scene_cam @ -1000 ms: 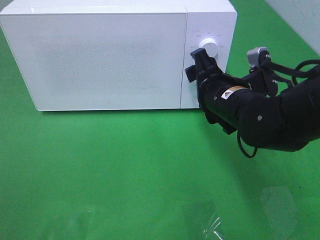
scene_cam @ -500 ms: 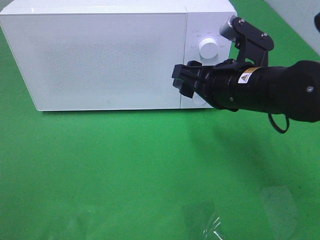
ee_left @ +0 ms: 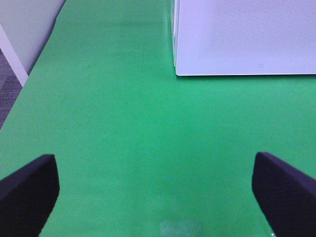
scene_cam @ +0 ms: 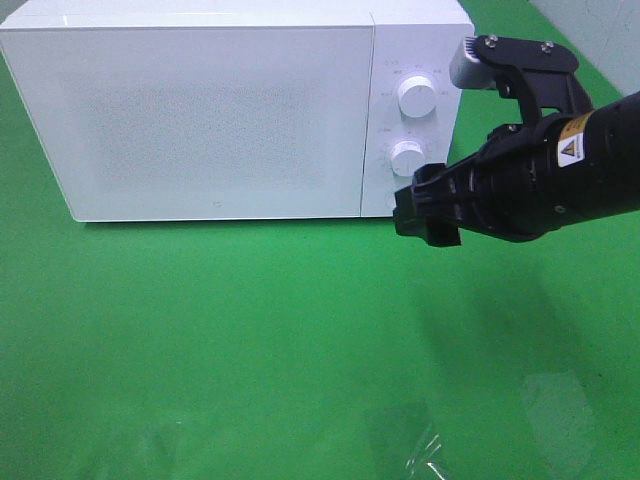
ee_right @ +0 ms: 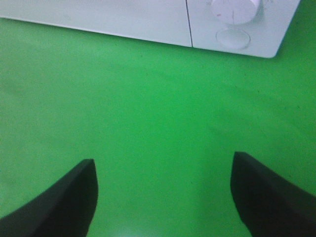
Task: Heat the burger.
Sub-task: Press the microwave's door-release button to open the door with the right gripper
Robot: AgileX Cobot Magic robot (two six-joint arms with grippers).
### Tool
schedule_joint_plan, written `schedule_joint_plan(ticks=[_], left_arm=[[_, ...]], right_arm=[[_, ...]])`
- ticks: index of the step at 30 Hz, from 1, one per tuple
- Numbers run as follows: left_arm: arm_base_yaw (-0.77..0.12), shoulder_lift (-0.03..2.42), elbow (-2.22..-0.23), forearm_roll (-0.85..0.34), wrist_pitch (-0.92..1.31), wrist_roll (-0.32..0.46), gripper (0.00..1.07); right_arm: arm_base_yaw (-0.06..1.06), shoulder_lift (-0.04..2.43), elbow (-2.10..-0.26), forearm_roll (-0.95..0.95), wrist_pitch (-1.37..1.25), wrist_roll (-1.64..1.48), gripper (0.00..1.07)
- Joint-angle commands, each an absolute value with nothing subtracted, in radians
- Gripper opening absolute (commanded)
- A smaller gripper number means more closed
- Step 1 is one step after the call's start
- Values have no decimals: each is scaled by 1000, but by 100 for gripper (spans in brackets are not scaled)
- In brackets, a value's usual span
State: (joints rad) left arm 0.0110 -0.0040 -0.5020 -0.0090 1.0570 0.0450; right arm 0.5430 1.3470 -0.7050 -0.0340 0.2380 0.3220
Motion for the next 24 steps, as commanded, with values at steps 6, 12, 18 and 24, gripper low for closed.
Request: schedule_joint_plan(ticks=[6, 12, 18, 24], left_arm=[[16, -26, -501, -13, 1042, 41, 99], [16, -26, -501, -13, 1042, 41, 99], [16, -26, -501, -13, 1042, 41, 99], [16, -26, -501, -13, 1042, 41, 99]], right_arm=[[537, 1175, -712, -57, 524, 259, 72], [537, 1068, -711, -75, 632, 225, 72], [537, 955, -711, -123, 714, 224, 74], [537, 785, -670, -166, 760, 224, 74]])
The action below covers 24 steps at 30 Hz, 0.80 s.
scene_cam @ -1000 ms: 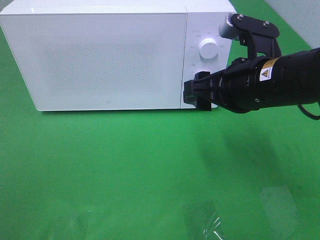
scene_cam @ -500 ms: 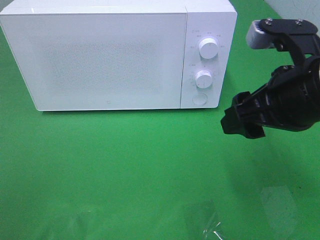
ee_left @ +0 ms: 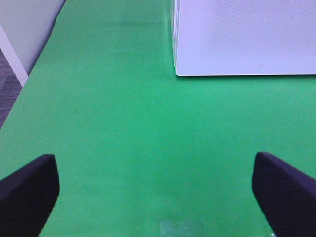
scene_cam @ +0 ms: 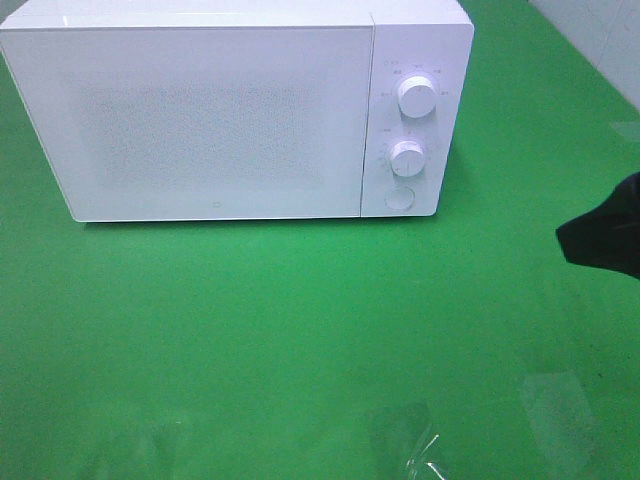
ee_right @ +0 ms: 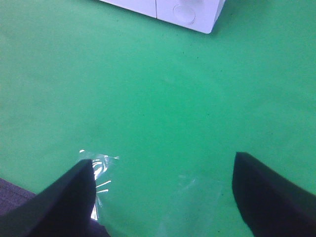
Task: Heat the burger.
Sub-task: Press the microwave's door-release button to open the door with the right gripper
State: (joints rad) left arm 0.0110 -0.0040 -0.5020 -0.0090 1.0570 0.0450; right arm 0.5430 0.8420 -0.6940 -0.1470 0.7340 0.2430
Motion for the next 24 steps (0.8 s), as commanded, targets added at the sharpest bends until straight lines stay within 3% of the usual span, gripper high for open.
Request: schedule_joint_plan(ticks=[1, 6, 8, 12, 24], left_arm=[[16, -26, -501, -13, 1042, 41, 99], [16, -26, -501, -13, 1042, 41, 99], [16, -26, -501, -13, 1042, 41, 99], [16, -26, -501, -13, 1042, 41, 99], [16, -26, -501, -13, 1042, 41, 99]], right_arm=[[536, 755, -648, -169, 781, 226, 74], [504, 705, -619, -166, 817, 237, 74], [409, 630, -592, -161, 854, 239, 74], [323, 549, -573, -160, 909, 235, 74], [146, 267, -536, -142, 944, 206, 74]])
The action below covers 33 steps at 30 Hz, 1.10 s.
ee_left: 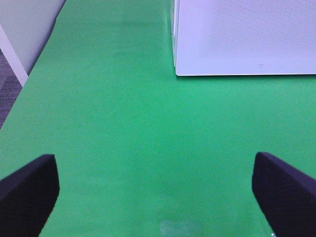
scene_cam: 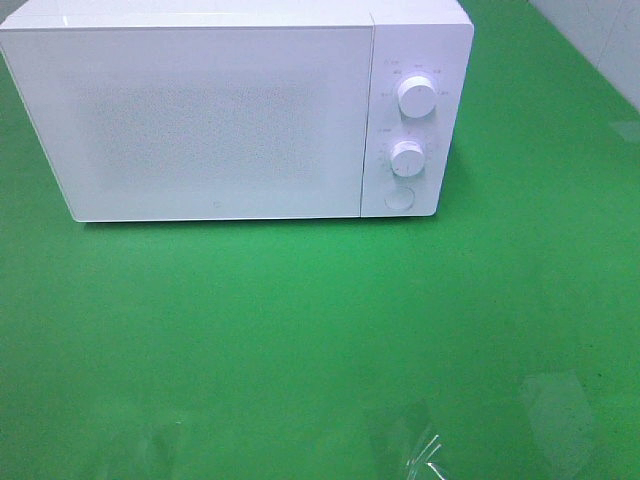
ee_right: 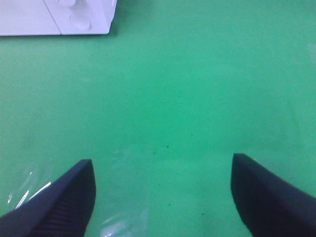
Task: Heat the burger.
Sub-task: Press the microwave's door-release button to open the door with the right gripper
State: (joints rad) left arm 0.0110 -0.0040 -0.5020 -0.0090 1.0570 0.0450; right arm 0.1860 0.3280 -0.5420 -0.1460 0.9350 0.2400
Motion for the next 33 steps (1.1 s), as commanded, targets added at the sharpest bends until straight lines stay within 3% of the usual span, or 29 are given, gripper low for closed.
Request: schedule_joint_plan(ticks=[1, 5, 15, 33], left_arm=[[16, -26, -501, -13, 1042, 41, 99], [16, -26, -501, -13, 1042, 41, 99], [16, -26, -501, -13, 1042, 41, 99], [16, -26, -501, -12, 1042, 41, 99]], right_arm=[[146, 267, -536, -142, 944, 206, 74], [94, 161, -526, -142, 978, 168, 74], [94, -33, -508, -139, 1006, 153, 74], [94, -30, -508, -139, 1005, 149, 73]])
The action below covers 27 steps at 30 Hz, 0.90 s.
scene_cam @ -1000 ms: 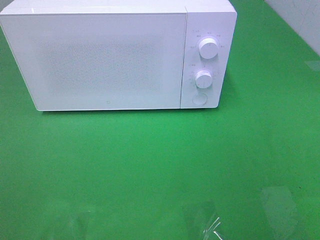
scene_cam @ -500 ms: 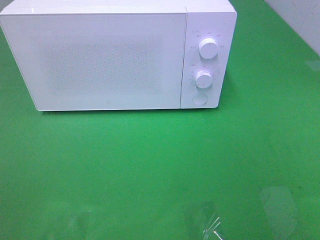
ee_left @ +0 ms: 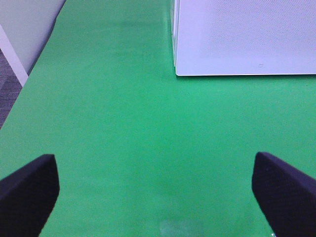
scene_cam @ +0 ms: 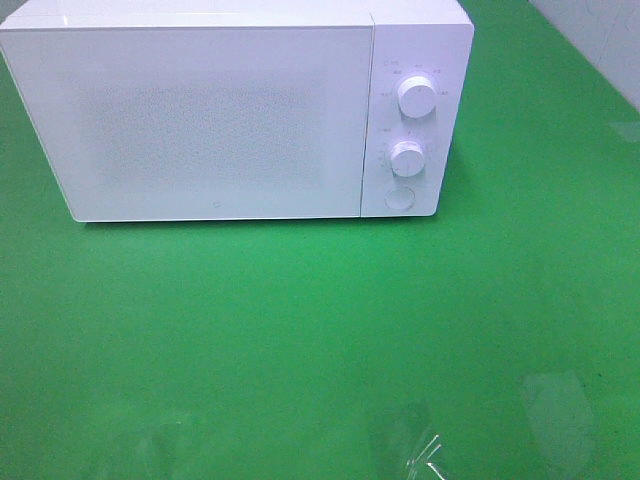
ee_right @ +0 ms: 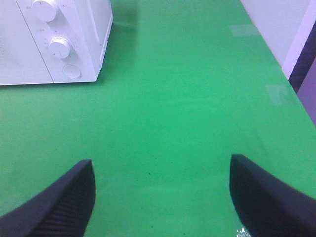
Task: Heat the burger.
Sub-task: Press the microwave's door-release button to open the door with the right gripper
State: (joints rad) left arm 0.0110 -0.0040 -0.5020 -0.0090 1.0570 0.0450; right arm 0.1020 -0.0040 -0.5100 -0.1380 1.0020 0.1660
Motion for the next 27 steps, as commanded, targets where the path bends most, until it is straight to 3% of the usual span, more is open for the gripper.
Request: schedule_joint_plan(ticks=[1, 17, 27], left_arm=[[16, -26, -501, -12, 1042, 41, 99], [16, -26, -501, -12, 1042, 41, 99], [16, -26, -501, -12, 1042, 41, 99]], right_arm=[[94, -24, -508, -144, 1005, 149, 73], [96, 298, -521, -149, 990, 160, 73], [96, 444, -517, -142, 721, 161, 73]])
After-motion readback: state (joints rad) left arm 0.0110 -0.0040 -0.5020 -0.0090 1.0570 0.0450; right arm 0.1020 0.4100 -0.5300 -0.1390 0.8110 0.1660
